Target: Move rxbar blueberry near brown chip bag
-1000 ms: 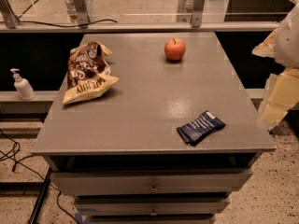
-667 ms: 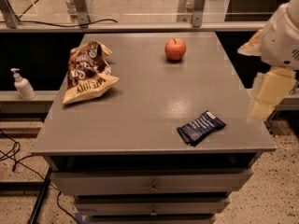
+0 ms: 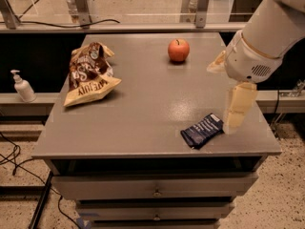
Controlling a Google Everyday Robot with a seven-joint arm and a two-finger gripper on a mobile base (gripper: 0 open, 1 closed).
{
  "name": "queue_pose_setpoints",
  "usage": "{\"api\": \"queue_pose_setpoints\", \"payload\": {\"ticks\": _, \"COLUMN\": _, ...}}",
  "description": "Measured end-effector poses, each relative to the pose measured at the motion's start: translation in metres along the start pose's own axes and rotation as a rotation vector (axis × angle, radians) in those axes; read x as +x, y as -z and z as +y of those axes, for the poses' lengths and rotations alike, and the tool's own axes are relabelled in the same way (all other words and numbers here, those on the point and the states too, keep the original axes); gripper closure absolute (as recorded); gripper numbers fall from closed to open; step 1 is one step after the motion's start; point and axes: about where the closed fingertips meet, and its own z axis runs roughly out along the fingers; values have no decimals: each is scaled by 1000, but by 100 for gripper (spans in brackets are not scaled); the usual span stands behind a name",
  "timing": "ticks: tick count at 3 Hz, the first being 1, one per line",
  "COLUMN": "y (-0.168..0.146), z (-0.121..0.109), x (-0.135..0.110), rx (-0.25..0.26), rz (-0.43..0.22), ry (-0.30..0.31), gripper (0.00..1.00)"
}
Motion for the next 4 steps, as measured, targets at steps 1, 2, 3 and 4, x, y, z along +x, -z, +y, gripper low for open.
{"api": "queue_pose_setpoints", "payload": {"ticks": 1, "y": -30, "z": 10, "x": 2, "rx": -59, "rz": -11, "ry": 18, "gripper": 0}}
{"api": "queue_pose_setpoints", "payload": {"ticks": 2, "y": -53, "z": 15, "x": 7, "rx": -86, "rz": -39, "ry": 47, "gripper": 0}}
{"api": "queue_pose_setpoints", "payload": {"ticks": 3, "y": -67, "z": 15, "x": 8, "rx": -96, "rz": -57, "ry": 70, "gripper": 19}}
{"api": "queue_pose_setpoints", "payload": {"ticks": 4, "y": -73, "z": 12, "x": 6, "rx": -104, "rz": -75, "ry": 80, "gripper": 41}}
